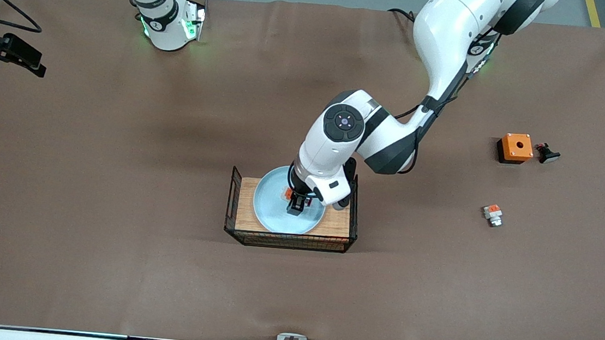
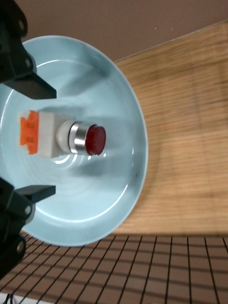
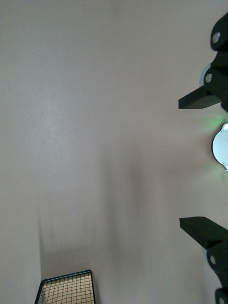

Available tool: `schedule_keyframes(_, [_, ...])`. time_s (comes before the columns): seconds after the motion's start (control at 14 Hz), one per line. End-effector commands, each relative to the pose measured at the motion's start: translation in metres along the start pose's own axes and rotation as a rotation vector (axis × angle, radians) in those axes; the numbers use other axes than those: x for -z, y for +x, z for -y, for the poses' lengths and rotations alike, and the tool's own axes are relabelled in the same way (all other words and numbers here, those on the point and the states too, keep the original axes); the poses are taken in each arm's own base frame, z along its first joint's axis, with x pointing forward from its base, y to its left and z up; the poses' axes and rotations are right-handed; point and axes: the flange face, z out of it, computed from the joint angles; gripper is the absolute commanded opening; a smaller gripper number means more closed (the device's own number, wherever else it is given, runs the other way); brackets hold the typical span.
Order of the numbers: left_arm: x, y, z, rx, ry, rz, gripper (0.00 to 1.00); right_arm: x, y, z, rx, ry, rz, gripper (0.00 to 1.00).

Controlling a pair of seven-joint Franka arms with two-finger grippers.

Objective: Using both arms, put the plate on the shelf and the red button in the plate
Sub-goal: 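Lower the red button onto the plate and open the left gripper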

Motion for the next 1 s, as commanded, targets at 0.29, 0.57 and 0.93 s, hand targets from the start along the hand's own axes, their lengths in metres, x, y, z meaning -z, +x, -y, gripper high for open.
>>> schedule_keyframes(0.29, [0.106,0.028,-0.026,0.037,-0.053,-0.017,0.99,0.008,-0.008,-0.013,-0.038,0.047,-0.053,1.0])
schedule_keyframes(0.57, [0.184,0.078,-0.033,-0.099,-0.012,-0.042,0.99,0.011,-0.008,-0.013,-0.03,0.048,-0.073,1.0])
schedule_keyframes(0.93, [0.264,0.177,-0.015,-0.473,0.121,-0.044,0.99,0.011,-0.011,-0.016,-0.03,0.049,-0.081,1.0])
